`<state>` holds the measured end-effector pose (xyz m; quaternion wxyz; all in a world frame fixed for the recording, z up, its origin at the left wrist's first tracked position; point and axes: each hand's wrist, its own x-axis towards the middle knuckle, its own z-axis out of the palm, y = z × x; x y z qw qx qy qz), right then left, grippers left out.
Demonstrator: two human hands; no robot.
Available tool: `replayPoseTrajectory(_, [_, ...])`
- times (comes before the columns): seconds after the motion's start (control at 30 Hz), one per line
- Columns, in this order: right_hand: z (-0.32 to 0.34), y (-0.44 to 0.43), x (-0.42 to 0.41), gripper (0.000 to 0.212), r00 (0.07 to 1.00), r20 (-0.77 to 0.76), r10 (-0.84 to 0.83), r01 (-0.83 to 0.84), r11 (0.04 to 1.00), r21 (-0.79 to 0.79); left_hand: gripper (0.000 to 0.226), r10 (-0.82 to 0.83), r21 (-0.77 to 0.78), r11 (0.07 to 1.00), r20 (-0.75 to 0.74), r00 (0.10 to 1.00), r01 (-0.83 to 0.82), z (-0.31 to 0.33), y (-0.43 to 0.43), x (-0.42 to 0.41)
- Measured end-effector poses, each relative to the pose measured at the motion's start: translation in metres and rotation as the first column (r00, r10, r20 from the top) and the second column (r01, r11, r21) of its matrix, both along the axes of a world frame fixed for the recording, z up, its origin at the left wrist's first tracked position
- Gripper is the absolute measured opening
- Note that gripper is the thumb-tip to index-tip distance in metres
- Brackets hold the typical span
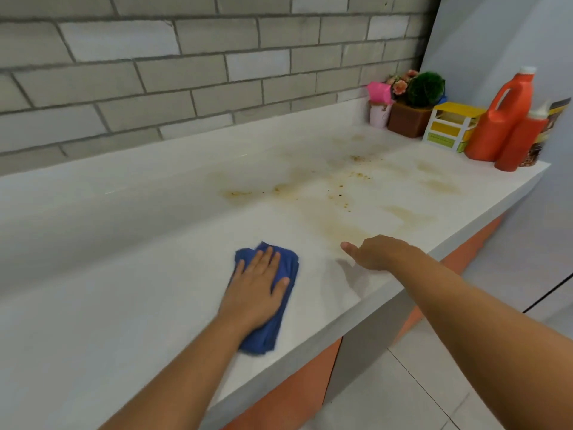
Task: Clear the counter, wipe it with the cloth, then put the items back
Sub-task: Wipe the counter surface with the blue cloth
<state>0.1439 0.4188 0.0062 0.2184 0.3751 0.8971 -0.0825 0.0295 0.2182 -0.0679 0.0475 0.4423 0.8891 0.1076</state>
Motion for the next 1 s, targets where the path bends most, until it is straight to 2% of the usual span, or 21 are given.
replayPoseTrajectory(0.07, [0.012, 0.001, -0.015, 0.061, 0.993, 0.116, 0.015, -0.027, 0.995, 0.096, 0.059, -0.029, 0.015, 0.999, 0.030, 0.999, 0.029, -0.001, -0.010, -0.005])
replayPoseTrajectory(0.1, [0.017, -0.001, -0.025, 0.055, 0.992, 0.127, 0.021, -0.041, 0.987, 0.156, 0.059, -0.011, 0.029, 1.000, 0.033, 0.999, 0.010, -0.001, -0.013, -0.016])
replayPoseTrajectory(0.2, [0.022, -0.010, -0.064, 0.042, 0.998, -0.047, 0.051, -0.038, 0.969, 0.246, 0.060, 0.117, 0.029, 0.993, 0.037, 0.993, -0.118, -0.002, -0.020, -0.069])
replayPoseTrajectory(0.3, [0.010, -0.019, -0.095, 0.052, 0.960, -0.225, 0.169, -0.155, 0.985, 0.080, 0.059, 0.257, -0.004, 0.966, -0.010, 0.966, -0.257, -0.001, -0.028, -0.138])
replayPoseTrajectory(0.37, [-0.003, -0.021, -0.109, 0.062, 0.925, -0.280, 0.256, -0.276, 0.961, -0.033, 0.058, 0.362, -0.029, 0.931, -0.031, 0.932, -0.363, -0.001, -0.026, -0.183])
replayPoseTrajectory(0.47, [-0.017, -0.021, -0.129, 0.069, 0.907, -0.306, 0.290, -0.332, 0.938, -0.098, 0.059, 0.472, -0.097, 0.878, 0.002, 0.882, -0.469, 0.002, -0.003, -0.218])
replayPoseTrajectory(0.53, [-0.024, -0.024, -0.143, 0.067, 0.907, -0.287, 0.308, -0.350, 0.931, -0.105, 0.059, 0.405, -0.085, 0.910, -0.023, 0.914, -0.405, 0.002, 0.012, -0.208])
replayPoseTrajectory(0.6, [-0.027, -0.028, -0.155, 0.066, 0.912, -0.230, 0.340, -0.372, 0.922, -0.110, 0.057, 0.220, -0.036, 0.975, -0.031, 0.975, -0.221, -0.001, 0.009, -0.182])
replayPoseTrajectory(0.67, [-0.025, -0.030, -0.161, 0.066, 0.915, -0.192, 0.355, -0.379, 0.919, -0.106, 0.057, 0.094, 0.012, 0.996, 0.014, 0.995, -0.094, -0.001, -0.006, -0.168])
replayPoseTrajectory(0.7, [-0.023, -0.030, -0.162, 0.066, 0.913, -0.188, 0.361, -0.384, 0.917, -0.105, 0.057, 0.080, 0.018, 0.997, 0.032, 0.996, -0.081, -0.001, -0.012, -0.174])
replayPoseTrajectory(0.83, [-0.018, -0.029, -0.160, 0.067, 0.910, -0.180, 0.374, -0.398, 0.909, -0.123, 0.058, 0.220, 0.001, 0.975, 0.053, 0.974, -0.221, -0.003, -0.015, -0.243])
replayPoseTrajectory(1.0, [-0.021, -0.027, -0.164, 0.070, 0.918, -0.153, 0.367, -0.388, 0.911, -0.142, 0.052, 0.365, 0.034, 0.931, -0.010, 0.931, -0.365, -0.001, 0.003, -0.327])
